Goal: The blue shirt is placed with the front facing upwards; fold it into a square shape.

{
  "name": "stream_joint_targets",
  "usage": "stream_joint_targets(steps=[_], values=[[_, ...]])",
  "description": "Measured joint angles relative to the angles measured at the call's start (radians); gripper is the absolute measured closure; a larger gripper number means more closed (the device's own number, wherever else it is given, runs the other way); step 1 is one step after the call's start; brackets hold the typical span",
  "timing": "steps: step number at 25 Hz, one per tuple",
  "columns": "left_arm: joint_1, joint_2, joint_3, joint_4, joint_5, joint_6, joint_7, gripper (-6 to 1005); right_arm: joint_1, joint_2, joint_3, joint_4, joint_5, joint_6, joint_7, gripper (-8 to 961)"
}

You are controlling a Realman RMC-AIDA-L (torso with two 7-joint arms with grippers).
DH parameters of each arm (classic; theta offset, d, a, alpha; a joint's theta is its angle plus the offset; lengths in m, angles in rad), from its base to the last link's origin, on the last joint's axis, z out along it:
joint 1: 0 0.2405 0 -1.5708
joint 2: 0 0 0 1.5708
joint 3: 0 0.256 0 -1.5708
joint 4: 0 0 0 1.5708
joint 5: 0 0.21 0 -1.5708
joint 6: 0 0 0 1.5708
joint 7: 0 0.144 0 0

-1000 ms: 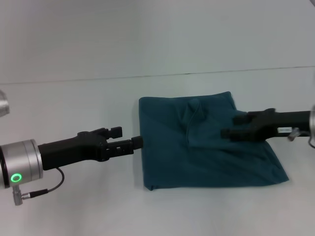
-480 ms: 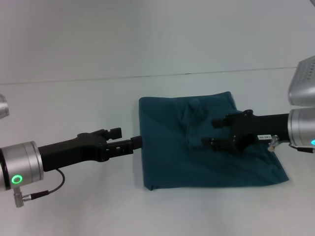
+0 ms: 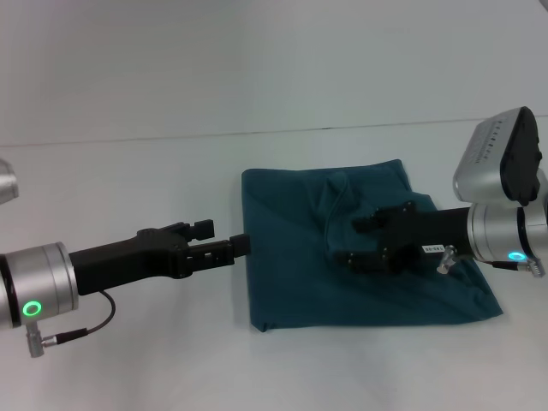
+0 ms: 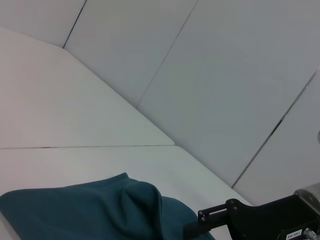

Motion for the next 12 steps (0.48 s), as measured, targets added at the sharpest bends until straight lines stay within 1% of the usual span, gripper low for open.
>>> stream_joint_targets(steps=[6,10,12], values=[[-0.001,0.0,0.0,0.0,-0.001,0.0,-0.001,66,-0.002,-0.001,-0.033,0.0,0.01,0.047,0.002,277],[-0.001,0.0,0.0,0.0,-0.002,0.0,-0.002,66,-0.001,-0.001,-0.073,0.0,0.01,0.09,0.015,279],[-0.001,0.0,0.0,0.0,-0.002,0.0,-0.002,65,0.0,-0.002,-0.087,0.0,0.008,0.098,0.016,367]])
